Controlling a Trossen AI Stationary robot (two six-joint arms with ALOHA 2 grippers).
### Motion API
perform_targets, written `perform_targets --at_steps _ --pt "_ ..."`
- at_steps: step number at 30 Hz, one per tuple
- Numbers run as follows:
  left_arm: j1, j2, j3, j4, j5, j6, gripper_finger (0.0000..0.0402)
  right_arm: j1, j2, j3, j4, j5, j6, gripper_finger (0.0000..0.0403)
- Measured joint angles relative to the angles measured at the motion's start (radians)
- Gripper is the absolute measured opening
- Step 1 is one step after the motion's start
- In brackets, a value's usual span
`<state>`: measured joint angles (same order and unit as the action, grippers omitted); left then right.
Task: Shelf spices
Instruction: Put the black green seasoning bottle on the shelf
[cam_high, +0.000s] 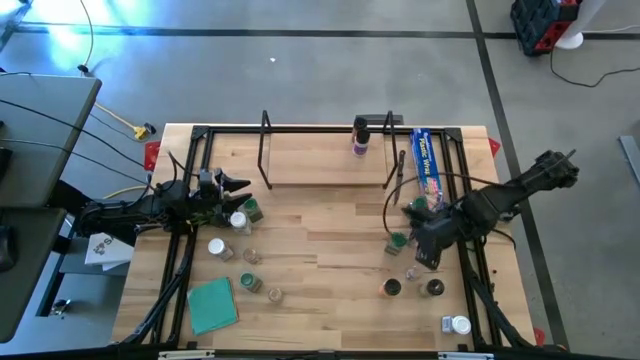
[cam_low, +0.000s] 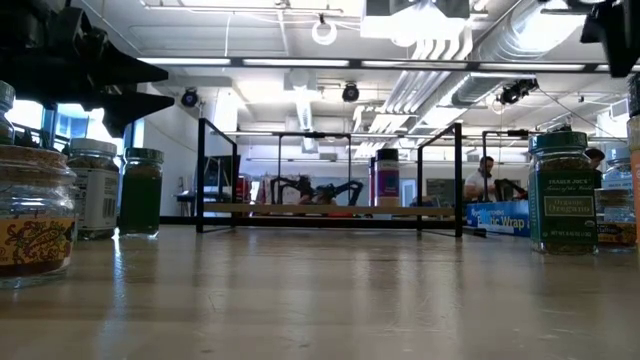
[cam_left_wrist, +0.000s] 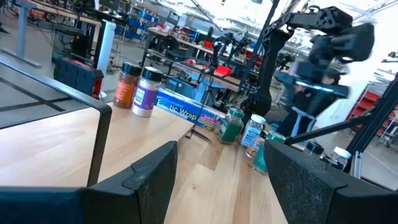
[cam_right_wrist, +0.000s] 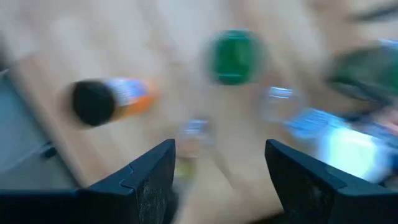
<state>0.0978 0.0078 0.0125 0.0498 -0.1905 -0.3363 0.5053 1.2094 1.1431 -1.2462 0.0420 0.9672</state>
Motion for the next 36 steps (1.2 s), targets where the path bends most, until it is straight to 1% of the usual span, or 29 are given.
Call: perform_targets --at_steps 2,5,7,12,16,19,24,30,36 --pt "0.000 0.000 0.000 0.000 0.000 0.000 0.0234 0.042 0.026 0.000 0.046 -0.029 0.023 0.0243" --pt "0.000 0.000 0.000 0.000 -0.004 0.019 0.0234 0.117 0.074 0.000 0.021 -0.062 0.196 0.0243" --pt "0.000 0.000 0.000 0.000 -0.006 0.024 0.0234 0.172 0.104 0.000 0.031 -0.086 0.280 0.0243" --pt "0.000 0.000 0.000 -0.001 -0.005 0.032 0.0234 0.271 0.146 0.000 0.078 -0.091 0.427 0.0245" --pt "0.000 0.000 0.000 0.000 -0.004 0.032 0.0234 0.315 0.167 0.000 0.076 -0.093 0.542 0.0260" --pt "0.000 0.000 0.000 0.000 -0.004 0.027 0.0234 0.336 0.196 0.000 0.077 -0.106 0.546 0.0281" --pt "0.000 0.000 0.000 -0.001 -0.004 0.027 0.0234 0.349 0.242 0.000 0.070 -0.105 0.459 0.0313" --pt "-0.001 0.000 0.000 0.000 -0.003 0.023 0.0234 0.349 0.300 0.000 0.048 -0.103 0.368 0.0316" --pt "-0.001 0.000 0.000 0.000 -0.003 0.015 0.0234 0.349 0.325 -0.001 0.037 -0.103 0.306 0.0316"
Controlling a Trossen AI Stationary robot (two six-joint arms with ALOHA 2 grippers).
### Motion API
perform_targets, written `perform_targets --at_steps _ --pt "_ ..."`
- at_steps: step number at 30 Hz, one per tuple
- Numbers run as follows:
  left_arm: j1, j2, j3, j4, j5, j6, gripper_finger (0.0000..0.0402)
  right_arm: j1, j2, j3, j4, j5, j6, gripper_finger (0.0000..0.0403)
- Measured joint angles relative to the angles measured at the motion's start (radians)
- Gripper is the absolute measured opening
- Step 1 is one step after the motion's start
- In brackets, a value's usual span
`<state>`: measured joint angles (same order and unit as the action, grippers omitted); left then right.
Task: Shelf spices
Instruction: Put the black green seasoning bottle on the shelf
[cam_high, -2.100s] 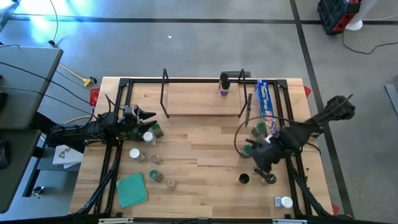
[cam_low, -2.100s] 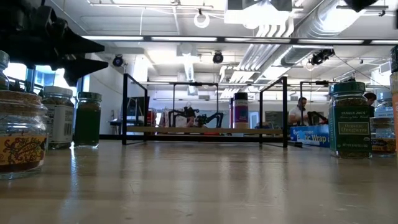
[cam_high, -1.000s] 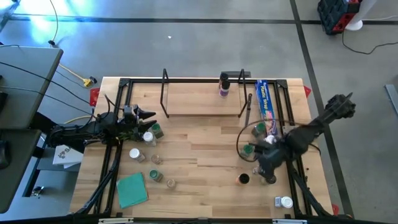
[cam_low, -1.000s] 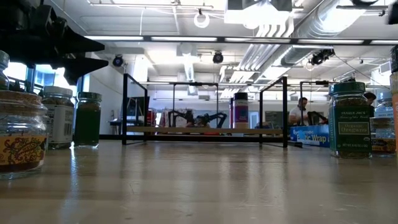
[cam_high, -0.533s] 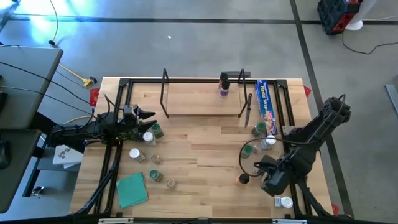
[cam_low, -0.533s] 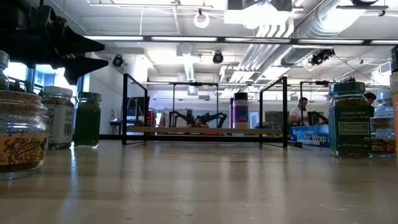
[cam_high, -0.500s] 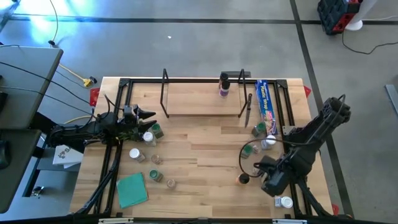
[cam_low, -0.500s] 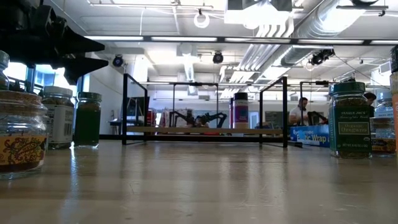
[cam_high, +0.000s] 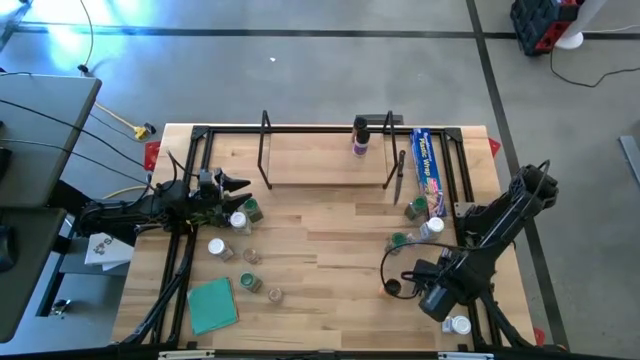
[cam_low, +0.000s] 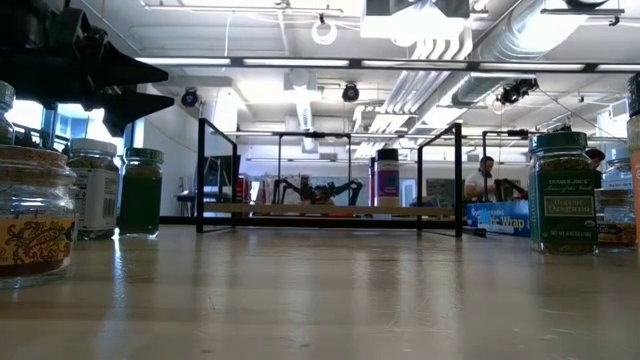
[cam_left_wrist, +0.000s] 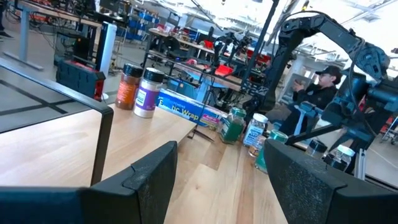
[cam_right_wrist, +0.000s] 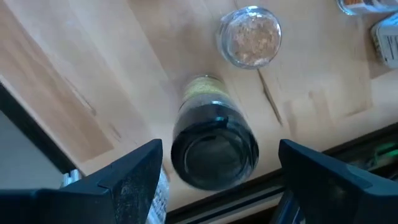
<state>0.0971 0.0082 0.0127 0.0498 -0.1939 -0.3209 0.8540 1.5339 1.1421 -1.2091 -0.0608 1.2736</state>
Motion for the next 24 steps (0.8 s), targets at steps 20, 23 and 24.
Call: perform_targets --at_steps 20,23,24 --pt "0.000 0.000 0.000 0.001 0.008 -0.010 0.0234 -0.134 -0.012 0.061 0.022 -0.130 0.044 0.0187" --pt "0.000 0.000 0.000 0.001 0.008 -0.010 0.0234 -0.200 -0.014 0.212 -0.089 -0.171 0.004 0.0187" --pt "0.000 0.000 0.000 0.001 0.008 -0.010 0.0234 -0.227 -0.014 0.270 -0.117 -0.182 -0.003 0.0187"
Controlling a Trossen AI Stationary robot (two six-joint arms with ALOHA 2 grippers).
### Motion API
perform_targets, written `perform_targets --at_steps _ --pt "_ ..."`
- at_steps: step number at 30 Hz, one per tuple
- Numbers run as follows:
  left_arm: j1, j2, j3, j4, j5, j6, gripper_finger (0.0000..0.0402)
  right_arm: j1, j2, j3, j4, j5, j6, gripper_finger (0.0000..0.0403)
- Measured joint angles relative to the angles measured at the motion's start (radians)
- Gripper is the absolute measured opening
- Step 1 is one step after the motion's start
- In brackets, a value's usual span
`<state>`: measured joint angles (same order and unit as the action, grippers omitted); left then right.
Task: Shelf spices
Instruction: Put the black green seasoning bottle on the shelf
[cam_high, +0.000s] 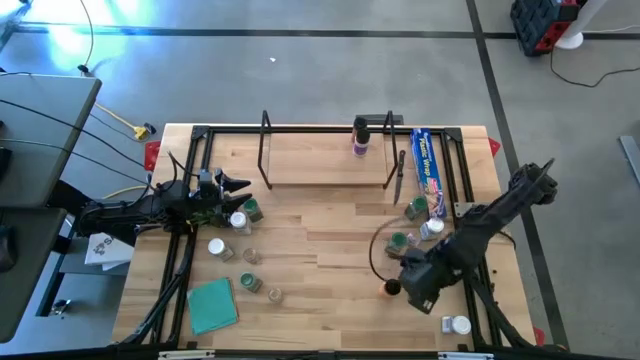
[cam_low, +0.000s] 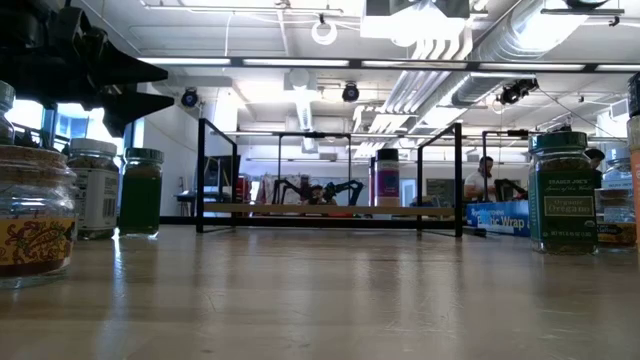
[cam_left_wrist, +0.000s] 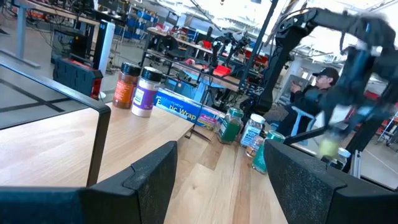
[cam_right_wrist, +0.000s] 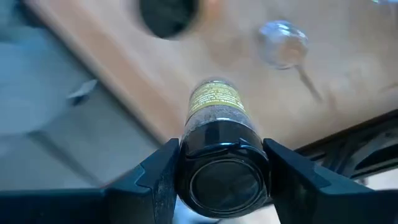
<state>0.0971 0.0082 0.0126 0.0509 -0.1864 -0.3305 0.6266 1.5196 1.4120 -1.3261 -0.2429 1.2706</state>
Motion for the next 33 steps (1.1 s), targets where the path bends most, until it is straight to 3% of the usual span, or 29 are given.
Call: perform_targets --at_steps 3,9,16,20,27,33 --pt "0.000 0.000 0.000 0.000 0.000 0.000 0.0234 -0.088 -0.001 0.171 -0.066 0.029 -0.016 0.0187" --pt "0.000 0.000 0.000 0.000 0.000 0.001 0.0234 -0.324 0.007 0.386 -0.126 0.254 -0.236 0.0187" --pt "0.000 0.000 0.000 0.000 0.000 0.002 0.0234 -0.693 0.175 0.433 -0.169 0.239 -0.704 0.0187" --pt "0.000 0.000 0.000 0.001 0.000 0.001 0.0234 -0.841 0.294 0.440 -0.166 0.237 -0.914 0.0187" --pt "0.000 0.000 0.000 0.007 -0.007 0.001 0.0234 -0.976 0.416 0.440 -0.146 0.313 -1.091 0.0187" --pt "0.000 0.000 0.000 0.006 -0.007 0.004 0.0234 -1.030 0.426 0.440 -0.082 0.346 -1.122 0.0187"
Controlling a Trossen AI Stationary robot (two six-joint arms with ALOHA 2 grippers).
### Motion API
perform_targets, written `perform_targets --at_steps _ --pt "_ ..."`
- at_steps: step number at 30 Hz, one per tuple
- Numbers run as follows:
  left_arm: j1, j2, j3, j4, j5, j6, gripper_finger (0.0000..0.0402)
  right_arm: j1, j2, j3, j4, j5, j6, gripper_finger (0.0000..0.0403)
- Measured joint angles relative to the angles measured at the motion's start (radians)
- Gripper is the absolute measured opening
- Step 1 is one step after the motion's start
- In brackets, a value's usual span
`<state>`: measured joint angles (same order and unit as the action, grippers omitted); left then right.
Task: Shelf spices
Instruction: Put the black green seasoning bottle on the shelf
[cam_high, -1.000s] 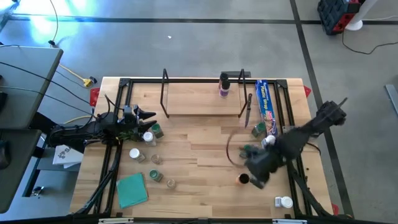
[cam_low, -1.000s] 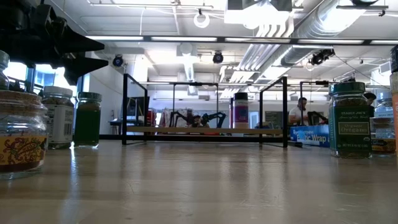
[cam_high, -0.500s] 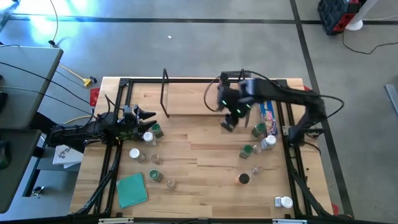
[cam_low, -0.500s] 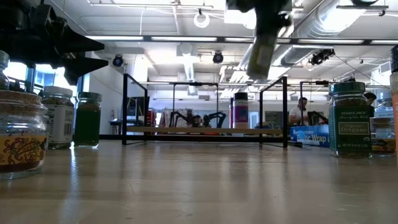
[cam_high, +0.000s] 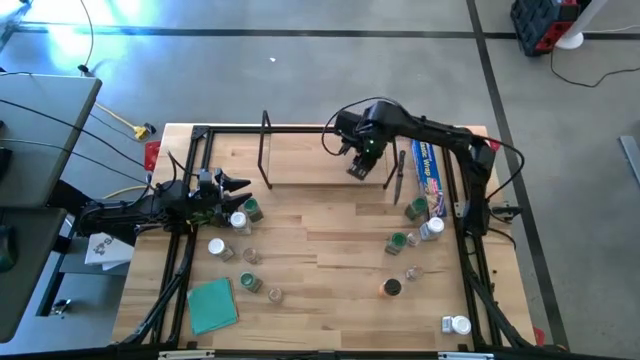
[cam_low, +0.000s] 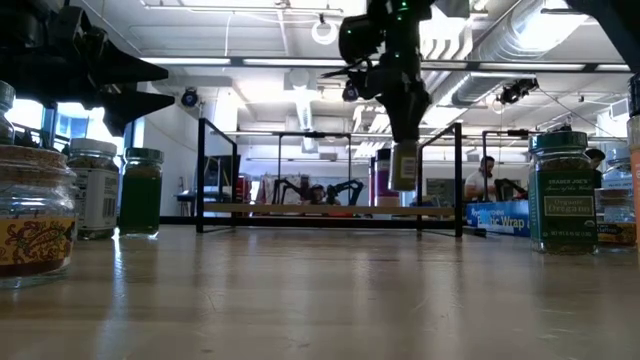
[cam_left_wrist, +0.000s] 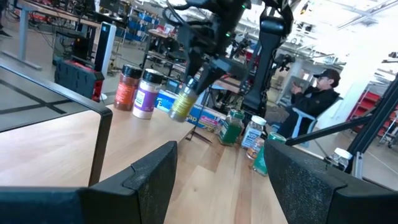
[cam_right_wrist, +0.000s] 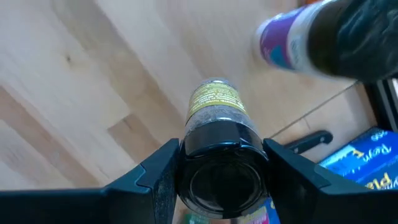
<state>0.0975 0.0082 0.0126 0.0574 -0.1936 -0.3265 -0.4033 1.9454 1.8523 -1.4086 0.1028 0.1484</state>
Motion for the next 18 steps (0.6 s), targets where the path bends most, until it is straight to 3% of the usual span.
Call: perform_targets --at_steps 6,12,18 --pt "0.000 0.000 0.000 0.000 0.000 0.006 0.0234 -0.041 0.001 0.000 0.034 0.000 0.000 0.0187" --pt "0.000 0.000 0.000 0.000 0.000 0.006 0.0234 -0.049 0.001 -0.001 0.048 0.000 0.000 0.0223" --pt "0.000 0.000 0.000 -0.001 0.000 0.006 0.0234 -0.048 0.001 -0.001 0.057 0.000 -0.001 0.0222"
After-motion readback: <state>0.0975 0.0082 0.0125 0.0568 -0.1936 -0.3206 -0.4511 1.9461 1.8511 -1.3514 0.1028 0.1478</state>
